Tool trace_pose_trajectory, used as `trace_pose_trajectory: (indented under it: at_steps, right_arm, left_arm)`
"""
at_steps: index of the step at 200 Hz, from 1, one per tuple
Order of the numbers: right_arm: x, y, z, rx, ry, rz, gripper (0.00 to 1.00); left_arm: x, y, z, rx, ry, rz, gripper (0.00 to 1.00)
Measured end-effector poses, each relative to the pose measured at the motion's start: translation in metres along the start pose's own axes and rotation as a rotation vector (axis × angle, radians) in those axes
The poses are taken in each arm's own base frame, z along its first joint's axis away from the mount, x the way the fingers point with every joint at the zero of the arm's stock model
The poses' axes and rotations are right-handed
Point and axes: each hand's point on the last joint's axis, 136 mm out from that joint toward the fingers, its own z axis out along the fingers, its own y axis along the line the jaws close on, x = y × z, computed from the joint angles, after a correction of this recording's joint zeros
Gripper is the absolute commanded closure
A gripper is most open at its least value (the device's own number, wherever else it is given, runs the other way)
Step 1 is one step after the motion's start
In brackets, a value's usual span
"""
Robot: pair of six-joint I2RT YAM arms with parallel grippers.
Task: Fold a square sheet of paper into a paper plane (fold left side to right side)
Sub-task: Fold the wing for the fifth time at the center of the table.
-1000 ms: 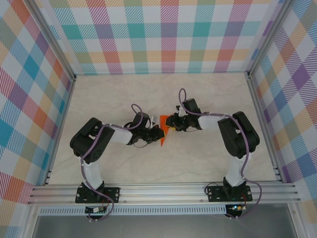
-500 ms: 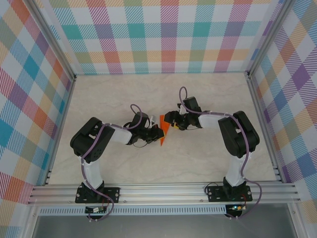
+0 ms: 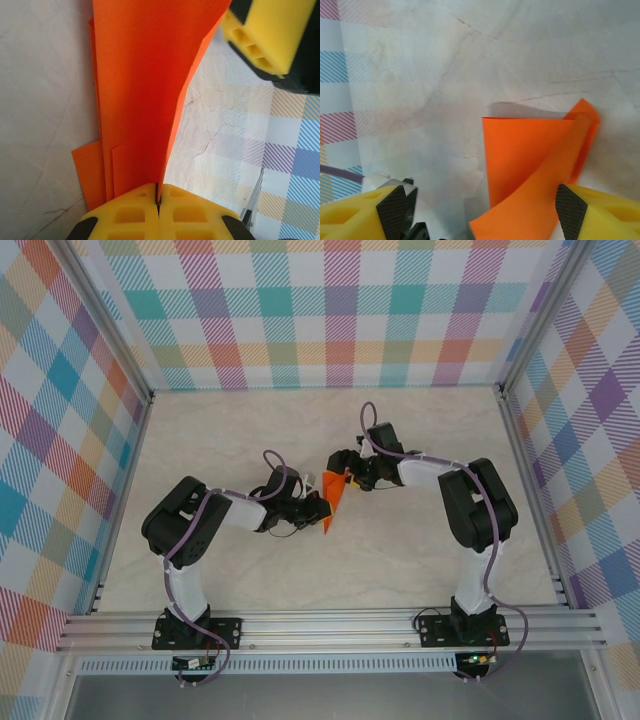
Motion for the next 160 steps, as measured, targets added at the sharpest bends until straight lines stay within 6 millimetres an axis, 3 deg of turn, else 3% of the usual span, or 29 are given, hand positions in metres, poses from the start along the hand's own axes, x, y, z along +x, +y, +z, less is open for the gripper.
trace_pose_trajectory:
  at_steps: [46,160]
  right_arm:
    - [0.003,-0.0099,0.0018,0.037,0.008,0.019,0.16]
    - [-0.0013,-0.0042,0.0052,0.018,0.012,0.012,0.16]
  left_arm:
    - [-0.0001,0.0001,-0.0001,0.0,0.0,0.0,1.0]
    - [-0.0008,0.0,-0.0006,0.0,-0.002,0.001,1.0]
